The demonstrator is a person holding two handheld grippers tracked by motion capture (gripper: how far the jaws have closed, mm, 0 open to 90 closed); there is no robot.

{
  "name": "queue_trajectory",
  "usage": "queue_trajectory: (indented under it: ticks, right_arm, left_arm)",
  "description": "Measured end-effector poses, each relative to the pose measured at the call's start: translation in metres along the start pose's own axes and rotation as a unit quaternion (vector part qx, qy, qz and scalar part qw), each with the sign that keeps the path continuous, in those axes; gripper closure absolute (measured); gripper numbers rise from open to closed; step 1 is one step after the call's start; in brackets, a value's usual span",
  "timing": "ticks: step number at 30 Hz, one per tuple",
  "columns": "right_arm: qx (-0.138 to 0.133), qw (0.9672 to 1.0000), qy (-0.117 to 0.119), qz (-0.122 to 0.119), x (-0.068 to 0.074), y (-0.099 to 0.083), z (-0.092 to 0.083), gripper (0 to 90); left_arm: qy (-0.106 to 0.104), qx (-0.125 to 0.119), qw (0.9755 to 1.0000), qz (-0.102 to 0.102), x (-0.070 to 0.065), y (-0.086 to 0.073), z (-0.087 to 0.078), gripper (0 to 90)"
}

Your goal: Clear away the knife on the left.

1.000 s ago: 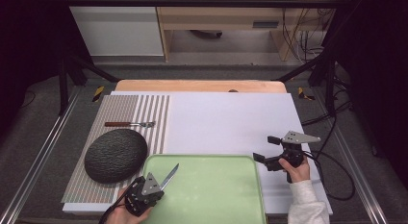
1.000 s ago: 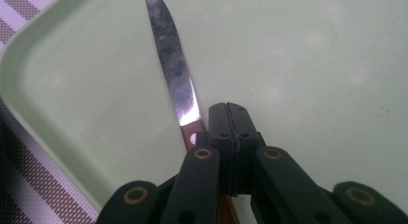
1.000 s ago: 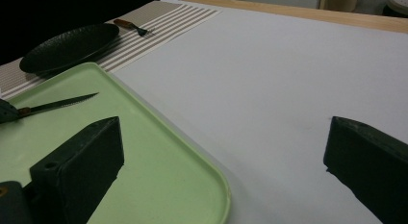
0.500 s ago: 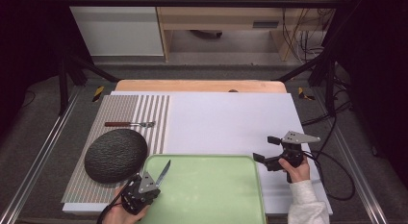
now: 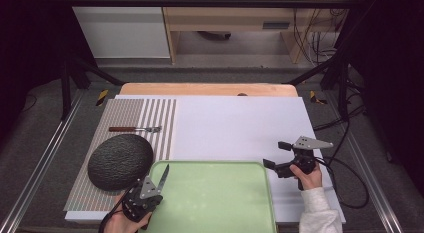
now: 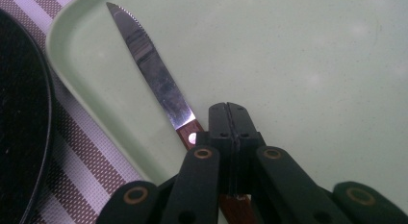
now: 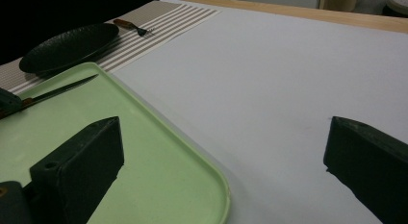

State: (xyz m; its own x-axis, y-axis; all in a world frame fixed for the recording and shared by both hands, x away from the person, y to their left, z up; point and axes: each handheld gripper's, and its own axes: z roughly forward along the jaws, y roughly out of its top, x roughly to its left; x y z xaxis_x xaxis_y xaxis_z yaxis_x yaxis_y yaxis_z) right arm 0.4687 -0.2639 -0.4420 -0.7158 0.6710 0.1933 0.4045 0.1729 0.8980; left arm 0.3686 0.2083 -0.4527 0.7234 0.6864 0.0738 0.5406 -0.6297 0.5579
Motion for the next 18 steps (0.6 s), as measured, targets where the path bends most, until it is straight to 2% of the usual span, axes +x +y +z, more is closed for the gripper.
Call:
queue_trajectory:
  ticks: [10, 15, 18]
  right_arm:
    - [0.001, 1.0000, -0.001, 0.000, 0.0000, 0.0000, -0.0001, 0.8]
    - [0.002, 1.0000, 0.000, -0.001, 0.0001, -0.0003, 0.0004, 0.9]
    - [0.002, 1.0000, -0.001, -0.001, 0.0000, -0.0002, 0.0003, 0.8]
  left_arm:
    - [0.004, 0.005, 0.9999, -0.013, 0.0032, -0.0028, -0.0021, 89.9]
    - [0.003, 0.008, 0.9999, -0.013, 0.0033, -0.0027, -0.0014, 89.9]
    - [0.001, 0.001, 0.9999, -0.013, 0.0041, -0.0026, -0.0030, 89.7]
